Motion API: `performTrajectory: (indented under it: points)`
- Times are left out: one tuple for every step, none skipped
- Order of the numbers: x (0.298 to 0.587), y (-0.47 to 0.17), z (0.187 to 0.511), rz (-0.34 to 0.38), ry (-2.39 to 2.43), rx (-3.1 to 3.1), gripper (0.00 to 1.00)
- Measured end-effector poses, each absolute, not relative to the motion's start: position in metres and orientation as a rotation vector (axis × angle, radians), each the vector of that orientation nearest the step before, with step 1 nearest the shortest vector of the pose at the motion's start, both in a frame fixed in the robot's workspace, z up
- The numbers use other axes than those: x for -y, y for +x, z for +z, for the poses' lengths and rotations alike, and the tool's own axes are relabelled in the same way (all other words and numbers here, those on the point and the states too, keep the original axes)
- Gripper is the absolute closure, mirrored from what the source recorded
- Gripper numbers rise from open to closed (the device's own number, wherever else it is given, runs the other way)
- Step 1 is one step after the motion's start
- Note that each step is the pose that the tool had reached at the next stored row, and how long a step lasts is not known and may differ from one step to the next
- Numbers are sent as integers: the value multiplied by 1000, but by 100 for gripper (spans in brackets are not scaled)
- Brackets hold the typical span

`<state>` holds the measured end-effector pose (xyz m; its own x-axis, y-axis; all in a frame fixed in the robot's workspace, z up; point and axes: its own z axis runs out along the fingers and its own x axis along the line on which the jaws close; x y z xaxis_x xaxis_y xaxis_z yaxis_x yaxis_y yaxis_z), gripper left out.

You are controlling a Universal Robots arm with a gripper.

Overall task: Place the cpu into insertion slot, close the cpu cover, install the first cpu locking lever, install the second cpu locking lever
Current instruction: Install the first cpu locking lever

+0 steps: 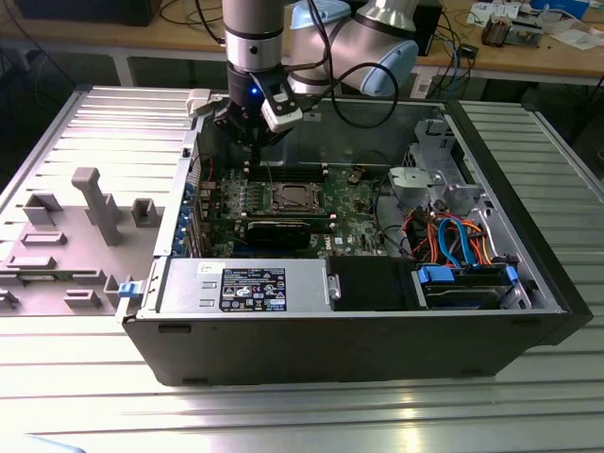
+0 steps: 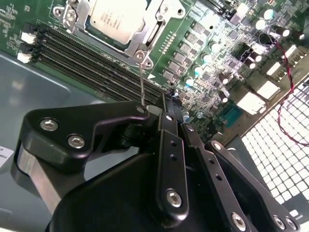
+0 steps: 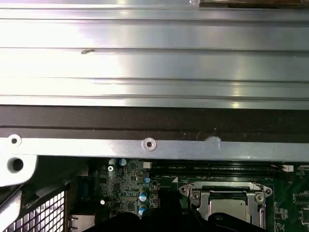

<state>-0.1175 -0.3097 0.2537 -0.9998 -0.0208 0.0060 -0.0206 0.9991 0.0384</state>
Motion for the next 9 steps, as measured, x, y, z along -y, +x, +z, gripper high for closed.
performTrajectory:
  points:
    - [310, -116, 254, -60, 32, 3134, 89]
    - [310, -116, 254, -60, 32, 3134, 89]
    - [310, -115, 254, -60, 32, 3134, 89]
    - [310, -114, 254, -60, 32, 3135, 89]
    - [310, -113, 255, -60, 32, 3134, 89]
    - [310, -111, 255, -60, 32, 3135, 89]
    - [310, -110, 256, -60, 32, 3134, 89]
    - [310, -108, 256, -60, 32, 3134, 89]
    - [310, -106, 256, -60, 32, 3134, 89]
